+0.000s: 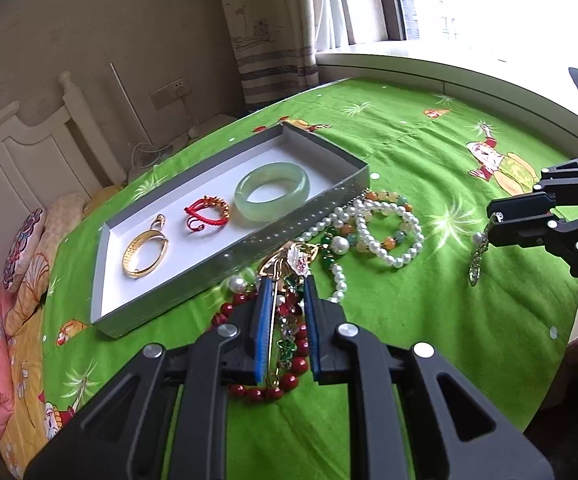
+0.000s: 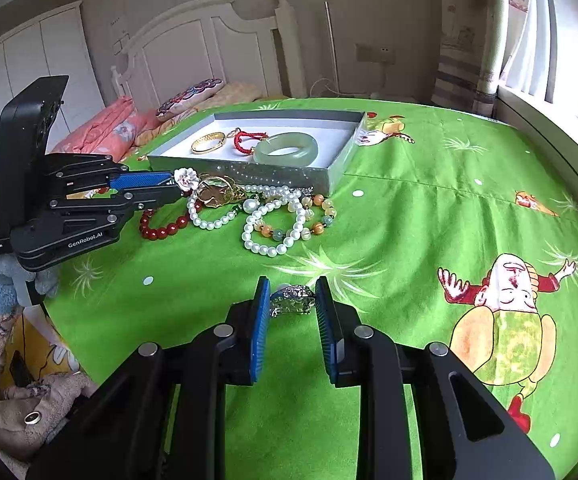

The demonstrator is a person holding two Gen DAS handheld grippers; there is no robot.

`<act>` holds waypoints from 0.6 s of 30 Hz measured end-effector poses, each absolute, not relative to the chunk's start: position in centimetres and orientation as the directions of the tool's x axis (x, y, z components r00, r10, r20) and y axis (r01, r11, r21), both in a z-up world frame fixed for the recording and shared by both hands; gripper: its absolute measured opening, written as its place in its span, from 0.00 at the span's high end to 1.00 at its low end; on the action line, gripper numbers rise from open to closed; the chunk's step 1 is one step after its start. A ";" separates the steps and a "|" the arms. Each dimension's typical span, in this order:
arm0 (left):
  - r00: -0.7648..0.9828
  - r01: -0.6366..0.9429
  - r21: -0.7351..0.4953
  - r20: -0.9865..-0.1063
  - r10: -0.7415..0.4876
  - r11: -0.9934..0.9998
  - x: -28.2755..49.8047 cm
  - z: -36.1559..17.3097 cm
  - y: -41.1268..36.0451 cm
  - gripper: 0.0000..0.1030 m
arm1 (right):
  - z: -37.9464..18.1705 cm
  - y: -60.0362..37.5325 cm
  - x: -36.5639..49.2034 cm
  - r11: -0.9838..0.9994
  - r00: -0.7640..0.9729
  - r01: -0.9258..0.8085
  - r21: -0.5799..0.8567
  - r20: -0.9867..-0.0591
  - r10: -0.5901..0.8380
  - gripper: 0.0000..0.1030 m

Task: Organize jewelry
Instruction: 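Close the left tool on the beaded pendant while the right tool grasps the silver brooch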

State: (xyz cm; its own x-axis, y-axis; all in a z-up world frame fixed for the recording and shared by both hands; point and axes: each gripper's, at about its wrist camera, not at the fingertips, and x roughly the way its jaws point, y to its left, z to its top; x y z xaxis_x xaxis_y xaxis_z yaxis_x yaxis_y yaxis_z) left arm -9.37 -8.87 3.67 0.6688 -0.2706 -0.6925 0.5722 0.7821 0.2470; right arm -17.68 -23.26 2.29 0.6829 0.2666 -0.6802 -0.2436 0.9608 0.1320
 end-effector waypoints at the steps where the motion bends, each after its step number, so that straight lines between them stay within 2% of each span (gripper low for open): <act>1: 0.673 0.563 0.247 -0.692 -0.263 0.789 -9.2 3.7 -8.6 0.85 | 2.2 -23.2 -17.6 0.961 0.683 -0.244 0.133 -0.680 0.267 0.76; 10: 0.714 0.464 0.239 -0.671 -0.200 0.853 -8.2 4.2 -5.8 0.85 | 2.7 -23.2 -17.4 0.965 0.698 -0.229 0.130 -0.669 0.256 0.76; 18: 0.757 0.280 0.195 -0.647 -0.091 0.940 -5.8 5.7 -2.8 0.85 | 5.7 -21.3 -15.3 0.958 0.733 -0.274 0.087 -0.625 0.266 0.76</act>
